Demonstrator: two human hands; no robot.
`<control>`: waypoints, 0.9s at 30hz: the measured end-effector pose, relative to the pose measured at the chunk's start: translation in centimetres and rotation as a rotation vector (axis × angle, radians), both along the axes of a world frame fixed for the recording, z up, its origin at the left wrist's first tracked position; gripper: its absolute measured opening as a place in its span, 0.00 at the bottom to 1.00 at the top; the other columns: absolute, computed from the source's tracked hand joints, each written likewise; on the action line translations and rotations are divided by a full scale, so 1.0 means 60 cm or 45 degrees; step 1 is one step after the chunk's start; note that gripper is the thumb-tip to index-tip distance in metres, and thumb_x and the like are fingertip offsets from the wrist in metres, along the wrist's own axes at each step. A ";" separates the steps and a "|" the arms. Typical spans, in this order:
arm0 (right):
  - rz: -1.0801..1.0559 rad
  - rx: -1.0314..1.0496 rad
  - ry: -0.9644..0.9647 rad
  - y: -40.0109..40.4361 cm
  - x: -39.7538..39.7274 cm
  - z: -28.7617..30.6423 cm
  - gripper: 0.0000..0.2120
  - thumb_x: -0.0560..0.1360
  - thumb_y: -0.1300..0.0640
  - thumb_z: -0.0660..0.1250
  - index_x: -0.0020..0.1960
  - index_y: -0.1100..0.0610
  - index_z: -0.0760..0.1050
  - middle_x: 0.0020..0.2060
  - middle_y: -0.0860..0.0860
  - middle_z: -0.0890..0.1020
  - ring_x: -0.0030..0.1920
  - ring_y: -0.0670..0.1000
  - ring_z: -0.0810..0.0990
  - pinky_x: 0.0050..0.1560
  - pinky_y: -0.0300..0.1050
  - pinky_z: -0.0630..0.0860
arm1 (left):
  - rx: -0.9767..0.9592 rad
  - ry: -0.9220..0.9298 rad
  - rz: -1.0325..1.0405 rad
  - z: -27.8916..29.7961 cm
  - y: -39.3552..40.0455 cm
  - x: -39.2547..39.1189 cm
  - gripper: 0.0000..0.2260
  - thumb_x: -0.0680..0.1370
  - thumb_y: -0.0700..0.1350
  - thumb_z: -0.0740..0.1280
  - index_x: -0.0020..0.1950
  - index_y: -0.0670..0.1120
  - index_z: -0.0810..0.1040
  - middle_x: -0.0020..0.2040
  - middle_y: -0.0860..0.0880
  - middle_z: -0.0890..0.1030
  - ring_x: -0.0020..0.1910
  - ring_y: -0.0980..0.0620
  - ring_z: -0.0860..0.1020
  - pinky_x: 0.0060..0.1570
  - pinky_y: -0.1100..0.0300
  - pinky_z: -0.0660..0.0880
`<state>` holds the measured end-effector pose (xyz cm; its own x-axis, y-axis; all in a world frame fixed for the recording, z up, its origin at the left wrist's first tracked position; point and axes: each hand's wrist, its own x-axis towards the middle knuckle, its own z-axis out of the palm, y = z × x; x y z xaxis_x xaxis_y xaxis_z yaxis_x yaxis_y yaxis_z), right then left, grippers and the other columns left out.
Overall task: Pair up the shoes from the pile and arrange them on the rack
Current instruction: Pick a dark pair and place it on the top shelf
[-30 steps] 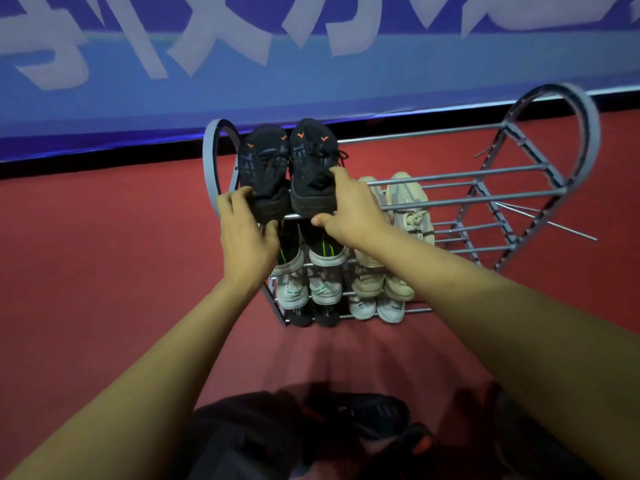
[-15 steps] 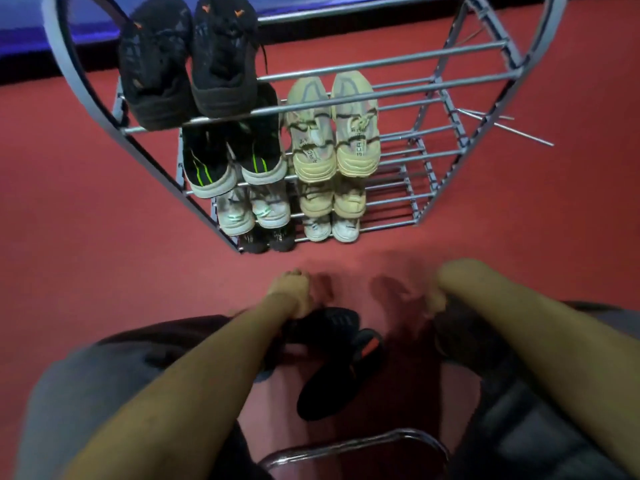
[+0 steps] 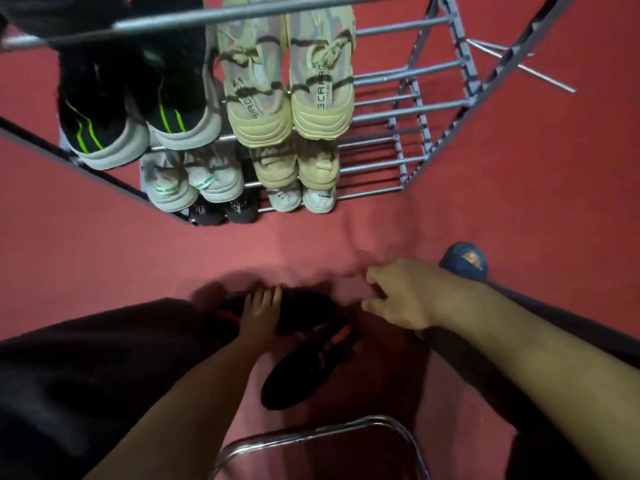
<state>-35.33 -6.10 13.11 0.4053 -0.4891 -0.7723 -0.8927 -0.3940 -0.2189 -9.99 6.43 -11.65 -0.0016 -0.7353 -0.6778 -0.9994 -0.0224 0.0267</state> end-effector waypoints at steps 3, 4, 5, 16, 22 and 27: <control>-0.011 0.034 -0.001 -0.007 -0.001 0.005 0.23 0.78 0.40 0.61 0.65 0.54 0.72 0.63 0.55 0.78 0.62 0.59 0.76 0.59 0.49 0.74 | -0.032 -0.033 0.071 0.008 -0.039 0.001 0.32 0.61 0.52 0.79 0.61 0.40 0.78 0.51 0.42 0.81 0.50 0.37 0.79 0.54 0.44 0.76; -0.031 0.047 -0.002 -0.011 0.000 0.004 0.24 0.78 0.40 0.61 0.67 0.53 0.71 0.64 0.55 0.77 0.63 0.58 0.76 0.61 0.49 0.74 | -0.071 0.013 0.084 0.021 -0.054 0.003 0.25 0.68 0.45 0.75 0.63 0.42 0.78 0.56 0.42 0.81 0.57 0.37 0.78 0.60 0.44 0.73; -0.065 0.067 0.001 -0.016 0.002 0.004 0.25 0.78 0.40 0.61 0.68 0.53 0.71 0.65 0.55 0.77 0.64 0.58 0.76 0.62 0.48 0.74 | -0.083 0.079 0.093 0.030 -0.066 0.010 0.20 0.74 0.43 0.70 0.66 0.44 0.77 0.62 0.42 0.80 0.62 0.38 0.76 0.64 0.45 0.70; -0.262 -0.054 -0.123 -0.012 0.015 0.021 0.27 0.73 0.37 0.67 0.62 0.56 0.73 0.55 0.54 0.80 0.57 0.58 0.79 0.54 0.46 0.74 | -0.117 0.202 -0.055 0.312 -0.171 0.030 0.14 0.72 0.41 0.66 0.56 0.45 0.84 0.55 0.42 0.84 0.56 0.41 0.82 0.53 0.55 0.78; -0.916 0.534 -0.664 0.016 0.047 0.082 0.24 0.72 0.52 0.76 0.64 0.58 0.75 0.60 0.53 0.82 0.57 0.53 0.81 0.64 0.49 0.76 | -0.048 0.552 -0.441 0.500 -0.211 -0.033 0.11 0.72 0.38 0.66 0.48 0.46 0.86 0.40 0.47 0.85 0.41 0.48 0.82 0.45 0.55 0.79; -0.912 0.624 -0.666 0.028 0.020 0.098 0.10 0.73 0.63 0.73 0.53 0.65 0.81 0.42 0.60 0.86 0.40 0.56 0.84 0.48 0.50 0.82 | -0.302 0.643 -0.528 0.551 -0.204 -0.077 0.05 0.74 0.44 0.73 0.48 0.45 0.84 0.45 0.46 0.83 0.46 0.48 0.79 0.48 0.54 0.76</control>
<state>-34.11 -4.40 19.00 0.4858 -0.4264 -0.7630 -0.6299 0.4344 -0.6438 -14.58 -5.83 21.41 -0.5874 -0.7337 -0.3415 -0.7881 0.4228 0.4474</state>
